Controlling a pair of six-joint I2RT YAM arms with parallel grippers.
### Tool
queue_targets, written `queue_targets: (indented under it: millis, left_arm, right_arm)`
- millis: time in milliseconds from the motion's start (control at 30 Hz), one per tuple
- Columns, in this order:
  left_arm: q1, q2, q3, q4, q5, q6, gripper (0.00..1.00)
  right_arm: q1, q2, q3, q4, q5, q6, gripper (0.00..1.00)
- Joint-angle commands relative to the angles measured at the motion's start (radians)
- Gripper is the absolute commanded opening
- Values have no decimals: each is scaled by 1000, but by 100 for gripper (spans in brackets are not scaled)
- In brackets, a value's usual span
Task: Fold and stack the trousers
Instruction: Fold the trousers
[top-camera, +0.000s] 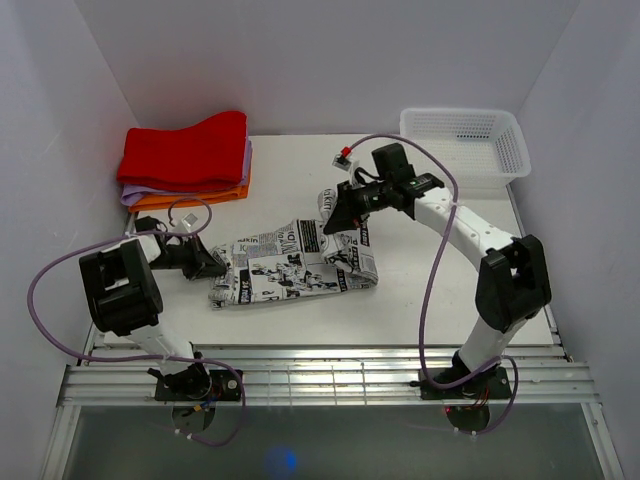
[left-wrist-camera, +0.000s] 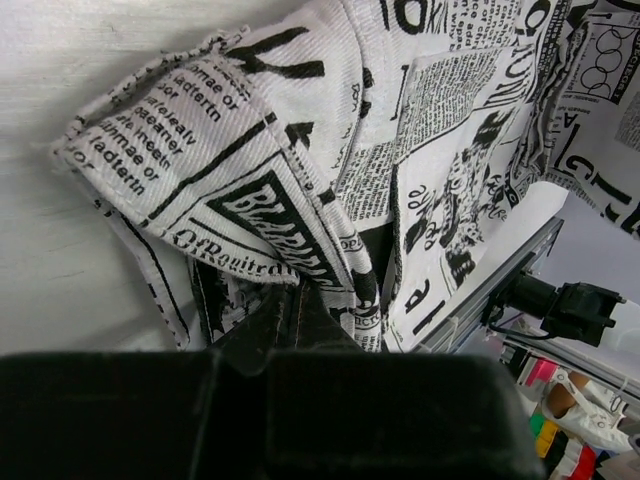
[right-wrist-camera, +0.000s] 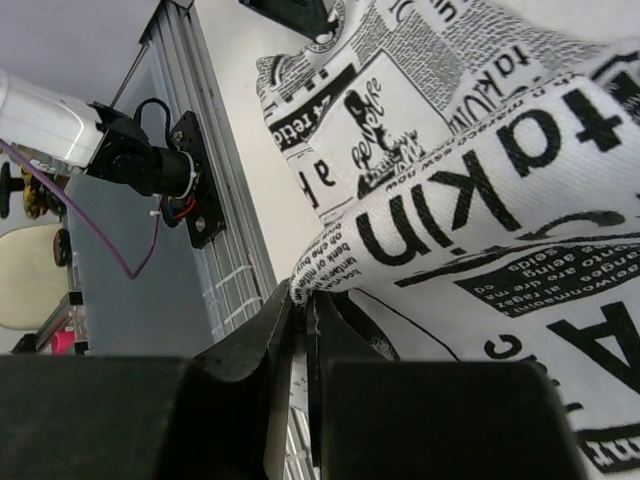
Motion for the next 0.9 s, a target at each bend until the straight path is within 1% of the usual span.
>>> queue_targets:
  millis: [0, 133, 200, 233, 367, 400, 467, 533, 733, 867]
  left_arm:
    - [-6, -58, -1, 10, -15, -4, 0]
    - [-4, -81, 1, 4, -87, -22, 0]
    - [-4, -75, 5, -1, -122, -32, 0]
    - [-4, -68, 8, -2, -127, -36, 0]
    - [-6, -40, 11, -1, -113, -47, 0]
    - [-4, -35, 13, 1, -107, -65, 0]
    - [-6, -29, 10, 10, -90, -85, 0]
    - [-4, -29, 4, 22, -86, -96, 0]
    - [-6, -18, -9, 36, -81, -104, 0]
    - [-4, -21, -13, 39, -86, -107, 0]
  right_arm:
    - [95, 65, 84, 65, 4, 46, 8]
    - [202, 159, 171, 64, 21, 67, 8]
    - [230, 186, 208, 61, 44, 87, 8]
    - [254, 209, 231, 61, 53, 96, 8]
    - [319, 249, 233, 100, 116, 173, 8]
    - [327, 254, 225, 151, 127, 219, 8]
    - [344, 271, 209, 203, 171, 266, 8]
    - [356, 311, 219, 246, 184, 318, 8]
    - [399, 403, 281, 274, 204, 362, 8]
    - [416, 434, 317, 323, 222, 412, 8]
